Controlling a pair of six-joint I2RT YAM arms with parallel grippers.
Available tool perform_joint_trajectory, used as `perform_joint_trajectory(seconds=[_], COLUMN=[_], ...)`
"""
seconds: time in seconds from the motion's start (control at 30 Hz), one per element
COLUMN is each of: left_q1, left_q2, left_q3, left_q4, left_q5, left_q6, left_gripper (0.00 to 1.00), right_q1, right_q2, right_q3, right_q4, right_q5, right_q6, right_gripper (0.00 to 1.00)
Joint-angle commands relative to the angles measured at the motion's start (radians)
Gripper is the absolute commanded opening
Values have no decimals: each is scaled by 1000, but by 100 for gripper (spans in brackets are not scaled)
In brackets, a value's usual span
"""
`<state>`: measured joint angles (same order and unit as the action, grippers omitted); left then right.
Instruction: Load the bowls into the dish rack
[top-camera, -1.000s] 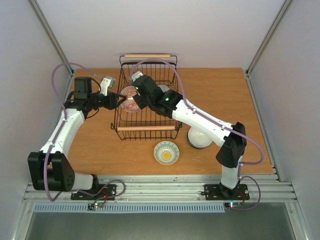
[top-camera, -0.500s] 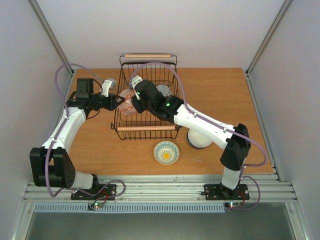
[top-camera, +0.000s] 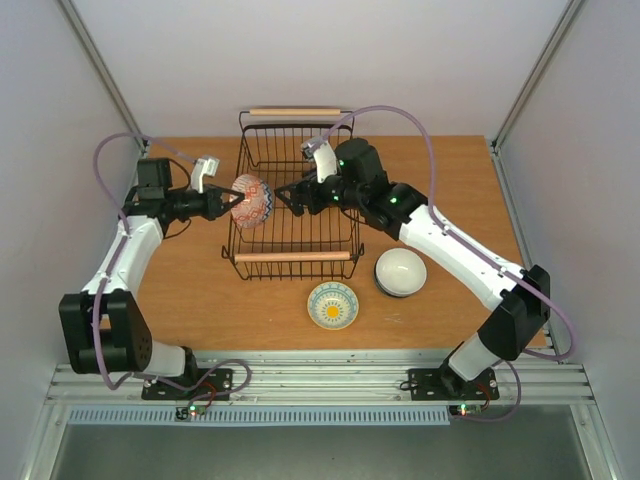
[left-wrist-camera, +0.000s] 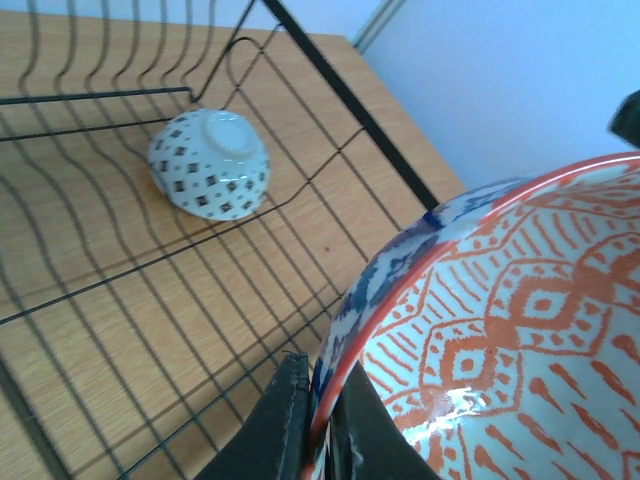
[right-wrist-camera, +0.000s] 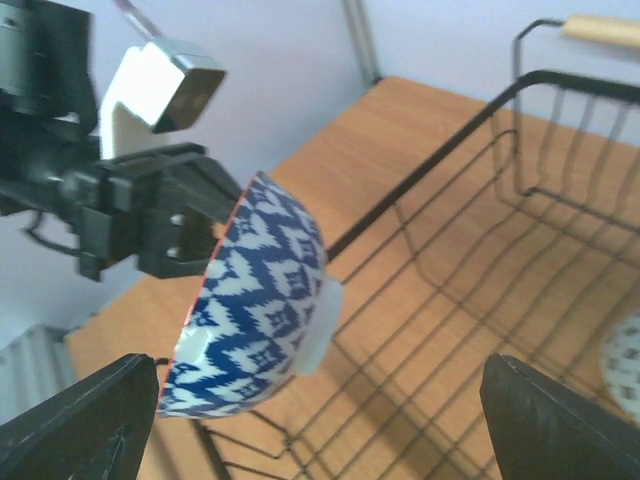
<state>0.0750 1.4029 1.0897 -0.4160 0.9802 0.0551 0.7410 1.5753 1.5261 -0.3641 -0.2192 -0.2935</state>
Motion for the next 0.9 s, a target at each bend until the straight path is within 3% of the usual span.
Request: perform_joint_trajectory(seconds=[0.0,0.17,0.73,0.87], left_q1=[3,3,3,3], left_q2=[21,30,21,25], left_q3=[-10,-23,-44,-42], left_q4=[109,130,173,170], left_q5=[203,227,294,288], left_q6=[-25,-34,-39,-41], left_gripper=[0,0,0,0], right_q1=[-43,-75,-62,-52], right_q2=[10,53,142,165], right_q3=[-33,-49,-88,-72], right_q4=[94,221,338,359], right_q5=[-318,-503,-572,-604], right_q6=[139,270,373,382], right_gripper=[92,99,99,95])
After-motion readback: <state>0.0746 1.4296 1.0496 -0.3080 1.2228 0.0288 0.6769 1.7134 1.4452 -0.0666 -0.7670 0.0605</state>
